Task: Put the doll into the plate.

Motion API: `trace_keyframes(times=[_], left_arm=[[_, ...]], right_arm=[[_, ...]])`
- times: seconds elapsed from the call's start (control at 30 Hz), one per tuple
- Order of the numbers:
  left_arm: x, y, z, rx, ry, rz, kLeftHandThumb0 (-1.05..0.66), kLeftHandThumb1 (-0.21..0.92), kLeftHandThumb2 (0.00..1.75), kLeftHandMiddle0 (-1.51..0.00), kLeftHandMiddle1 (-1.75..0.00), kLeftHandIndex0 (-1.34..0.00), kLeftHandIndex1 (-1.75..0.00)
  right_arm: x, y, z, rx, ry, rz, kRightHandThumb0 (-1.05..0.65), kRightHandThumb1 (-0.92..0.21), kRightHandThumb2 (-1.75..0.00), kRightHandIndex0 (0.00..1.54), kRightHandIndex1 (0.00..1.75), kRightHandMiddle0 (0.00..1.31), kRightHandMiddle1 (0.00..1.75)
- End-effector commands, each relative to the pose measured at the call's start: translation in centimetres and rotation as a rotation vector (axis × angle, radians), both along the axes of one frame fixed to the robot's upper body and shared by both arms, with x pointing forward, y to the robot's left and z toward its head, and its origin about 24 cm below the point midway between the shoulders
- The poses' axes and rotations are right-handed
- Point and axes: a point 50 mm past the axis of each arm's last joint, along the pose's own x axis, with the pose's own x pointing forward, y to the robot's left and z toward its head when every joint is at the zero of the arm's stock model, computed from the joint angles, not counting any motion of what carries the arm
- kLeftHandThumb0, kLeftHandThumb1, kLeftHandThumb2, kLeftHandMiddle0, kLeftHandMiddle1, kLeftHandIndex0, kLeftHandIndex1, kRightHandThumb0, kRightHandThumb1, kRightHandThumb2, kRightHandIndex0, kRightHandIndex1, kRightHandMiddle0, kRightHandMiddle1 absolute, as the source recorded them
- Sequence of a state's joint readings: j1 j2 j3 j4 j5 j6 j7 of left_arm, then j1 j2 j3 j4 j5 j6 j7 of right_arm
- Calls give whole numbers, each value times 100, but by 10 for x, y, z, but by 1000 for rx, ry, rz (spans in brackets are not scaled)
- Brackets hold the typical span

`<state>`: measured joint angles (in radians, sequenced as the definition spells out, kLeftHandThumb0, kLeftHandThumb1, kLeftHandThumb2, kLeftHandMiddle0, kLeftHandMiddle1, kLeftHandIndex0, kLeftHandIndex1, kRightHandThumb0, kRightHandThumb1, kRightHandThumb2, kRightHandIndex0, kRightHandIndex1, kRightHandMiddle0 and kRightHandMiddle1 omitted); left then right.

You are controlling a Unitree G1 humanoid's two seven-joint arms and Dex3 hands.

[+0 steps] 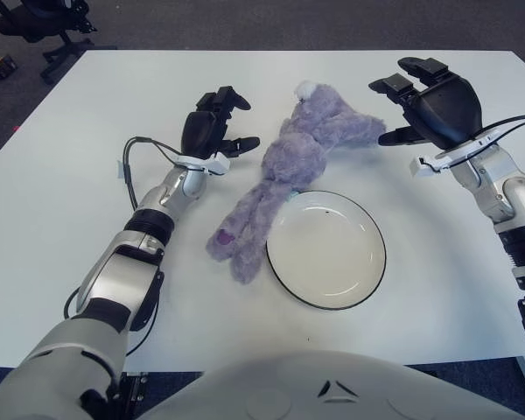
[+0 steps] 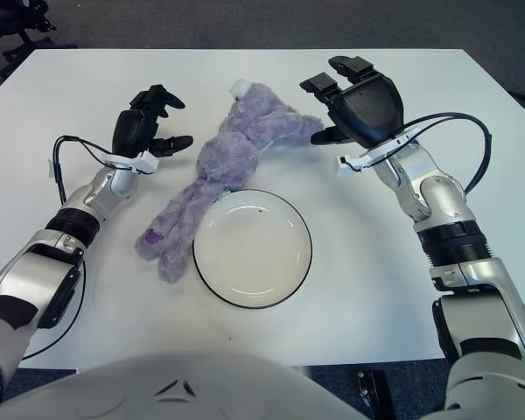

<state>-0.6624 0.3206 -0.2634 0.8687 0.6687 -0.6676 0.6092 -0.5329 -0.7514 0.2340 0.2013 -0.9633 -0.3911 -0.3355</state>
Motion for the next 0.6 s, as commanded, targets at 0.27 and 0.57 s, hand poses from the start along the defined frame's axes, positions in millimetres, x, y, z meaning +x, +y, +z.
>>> trace_keyframes(times=[0.27, 0.57], left_arm=[[2, -3, 4, -9, -12, 1, -1, 92, 44, -34, -158, -14, -160], [2, -4, 2, -10, -10, 3, -1, 92, 44, -33, -158, -14, -161]], right_arm=[[-8, 18, 7, -86, 34, 19, -56, -82, 0, 38, 0, 48, 12], [-9, 30, 7, -95, 49, 32, -56, -82, 0, 32, 0, 42, 6]])
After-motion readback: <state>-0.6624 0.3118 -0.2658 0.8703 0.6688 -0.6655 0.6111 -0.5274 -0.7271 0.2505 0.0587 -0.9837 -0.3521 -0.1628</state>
